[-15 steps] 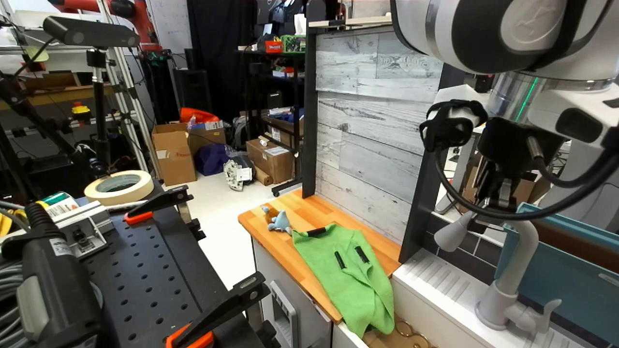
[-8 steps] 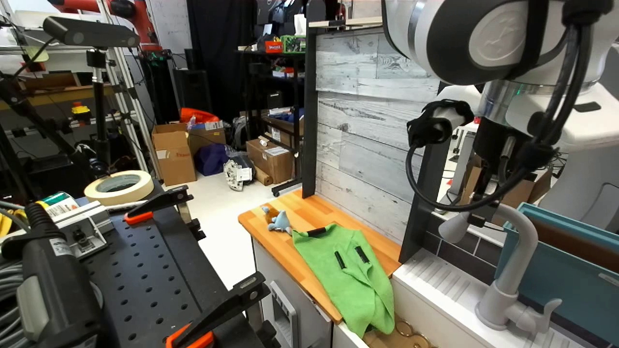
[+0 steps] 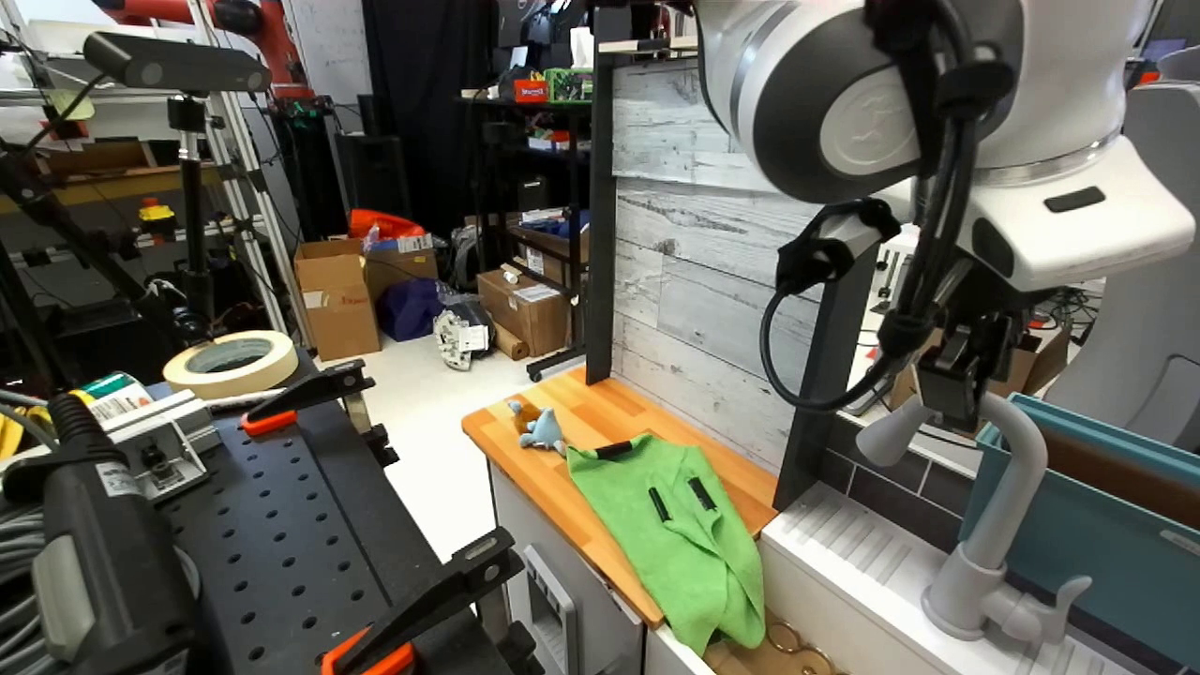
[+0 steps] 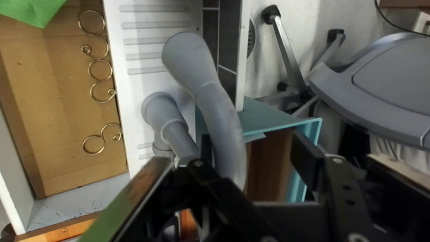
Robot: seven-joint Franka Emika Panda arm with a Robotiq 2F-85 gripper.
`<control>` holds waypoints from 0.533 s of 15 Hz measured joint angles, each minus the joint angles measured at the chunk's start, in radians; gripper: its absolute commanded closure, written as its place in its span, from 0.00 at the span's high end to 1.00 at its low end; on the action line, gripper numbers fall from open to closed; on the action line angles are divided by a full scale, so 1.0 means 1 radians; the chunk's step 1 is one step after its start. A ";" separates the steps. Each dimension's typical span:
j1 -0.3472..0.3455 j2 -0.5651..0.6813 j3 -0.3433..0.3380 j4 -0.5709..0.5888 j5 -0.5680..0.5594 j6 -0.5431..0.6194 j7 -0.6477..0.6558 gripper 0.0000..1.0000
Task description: Turn the faucet to the left
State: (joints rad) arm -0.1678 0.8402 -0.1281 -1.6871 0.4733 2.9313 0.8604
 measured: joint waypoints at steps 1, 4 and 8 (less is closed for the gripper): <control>0.005 -0.002 -0.001 -0.018 0.002 0.054 0.013 1.00; 0.010 -0.024 -0.003 -0.076 0.004 0.159 0.026 1.00; 0.018 -0.118 0.003 -0.213 0.003 0.208 0.002 1.00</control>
State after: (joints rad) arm -0.1501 0.7219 -0.1249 -1.8997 0.4767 3.1391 0.8628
